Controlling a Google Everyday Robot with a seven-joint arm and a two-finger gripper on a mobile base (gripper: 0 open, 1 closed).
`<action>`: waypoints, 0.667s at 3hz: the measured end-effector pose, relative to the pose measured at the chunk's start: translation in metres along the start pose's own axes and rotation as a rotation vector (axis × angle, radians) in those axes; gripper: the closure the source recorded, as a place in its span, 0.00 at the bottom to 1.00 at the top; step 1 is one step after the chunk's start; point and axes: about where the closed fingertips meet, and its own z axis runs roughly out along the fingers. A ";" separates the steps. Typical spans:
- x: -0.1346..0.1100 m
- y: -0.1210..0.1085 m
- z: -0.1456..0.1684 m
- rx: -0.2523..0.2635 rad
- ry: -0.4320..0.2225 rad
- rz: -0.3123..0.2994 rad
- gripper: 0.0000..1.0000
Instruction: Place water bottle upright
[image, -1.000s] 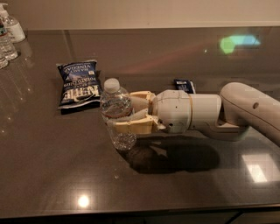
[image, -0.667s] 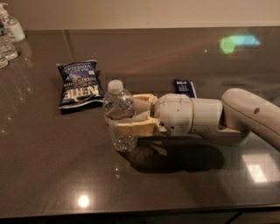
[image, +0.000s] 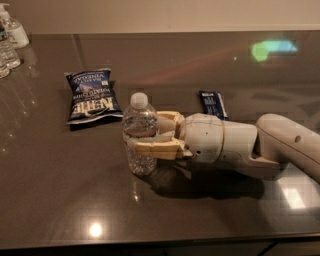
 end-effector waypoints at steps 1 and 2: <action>0.000 0.000 0.000 0.016 -0.006 -0.007 0.59; 0.001 0.002 0.001 0.021 -0.016 -0.025 0.28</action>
Offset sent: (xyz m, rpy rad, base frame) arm 0.0003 -0.0027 -0.0038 0.0269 -0.0379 -0.0427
